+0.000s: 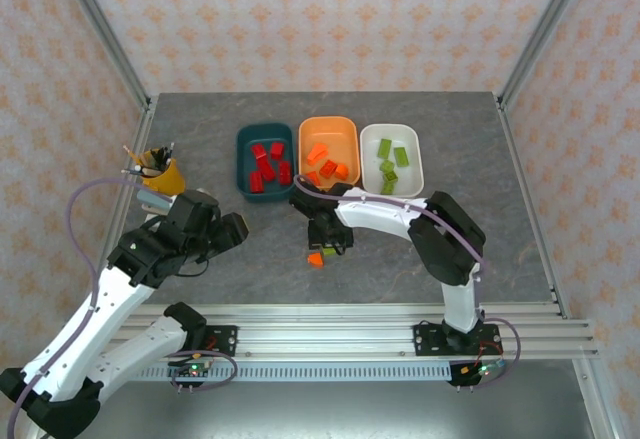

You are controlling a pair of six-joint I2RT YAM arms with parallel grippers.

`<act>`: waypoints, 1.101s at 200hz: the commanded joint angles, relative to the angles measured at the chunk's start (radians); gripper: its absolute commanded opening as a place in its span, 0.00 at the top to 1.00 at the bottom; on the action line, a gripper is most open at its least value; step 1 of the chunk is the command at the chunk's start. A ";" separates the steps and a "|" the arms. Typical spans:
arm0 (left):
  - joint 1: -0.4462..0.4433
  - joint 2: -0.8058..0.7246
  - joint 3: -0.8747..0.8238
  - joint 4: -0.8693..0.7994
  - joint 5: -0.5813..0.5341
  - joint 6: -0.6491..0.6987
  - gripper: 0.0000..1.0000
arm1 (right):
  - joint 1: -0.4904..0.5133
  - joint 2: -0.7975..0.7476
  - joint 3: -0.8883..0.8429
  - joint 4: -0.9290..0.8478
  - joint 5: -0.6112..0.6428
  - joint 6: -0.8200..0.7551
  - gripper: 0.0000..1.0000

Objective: Sort the legos into containers by color

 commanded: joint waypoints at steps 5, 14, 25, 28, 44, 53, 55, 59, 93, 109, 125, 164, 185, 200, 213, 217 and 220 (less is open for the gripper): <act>-0.005 0.014 -0.003 -0.007 0.009 -0.014 0.31 | 0.009 0.020 -0.020 -0.005 0.012 0.022 0.45; -0.005 0.021 -0.005 0.001 0.014 -0.012 0.31 | 0.008 0.026 -0.021 -0.005 0.016 0.023 0.48; -0.005 0.026 -0.009 0.013 0.021 -0.014 0.31 | 0.008 0.031 -0.026 -0.001 0.021 0.024 0.52; -0.006 0.028 -0.009 0.016 0.023 -0.015 0.31 | 0.009 0.032 -0.028 0.002 0.022 0.025 0.53; -0.005 0.033 -0.013 0.029 0.028 -0.015 0.31 | 0.009 0.031 -0.030 0.003 0.026 0.029 0.58; -0.004 0.038 -0.013 0.041 0.032 -0.012 0.31 | 0.008 0.023 -0.031 0.001 0.030 0.033 0.62; -0.006 0.040 -0.013 0.044 0.033 -0.011 0.31 | 0.009 0.019 -0.032 0.001 0.031 0.033 0.63; -0.006 0.042 -0.014 0.050 0.037 -0.010 0.31 | 0.008 0.012 -0.034 0.002 0.036 0.036 0.64; -0.007 0.095 0.005 0.125 0.085 0.011 0.31 | 0.001 -0.099 -0.024 -0.058 0.124 0.038 0.68; -0.016 0.131 0.031 0.162 0.107 0.030 0.31 | -0.033 -0.182 -0.002 -0.102 0.176 0.016 0.69; -0.032 0.177 0.061 0.200 0.132 0.052 0.31 | -0.101 -0.255 0.008 -0.133 0.211 -0.019 0.69; -0.079 0.294 0.113 0.284 0.146 0.053 0.31 | -0.335 -0.274 0.060 -0.155 0.231 -0.157 0.70; -0.107 0.345 0.133 0.326 0.137 0.040 0.31 | -0.433 -0.209 0.117 -0.112 0.201 -0.211 0.70; -0.126 0.382 0.151 0.337 0.128 0.034 0.31 | -0.486 -0.141 0.182 -0.090 0.146 -0.235 0.70; -0.142 0.405 0.166 0.344 0.119 0.032 0.31 | -0.518 -0.066 0.251 -0.085 0.068 -0.261 0.70; -0.147 0.410 0.168 0.344 0.117 0.031 0.31 | -0.526 -0.040 0.276 -0.092 0.046 -0.267 0.70; -0.152 0.413 0.170 0.346 0.115 0.030 0.31 | -0.531 -0.021 0.294 -0.100 0.030 -0.270 0.70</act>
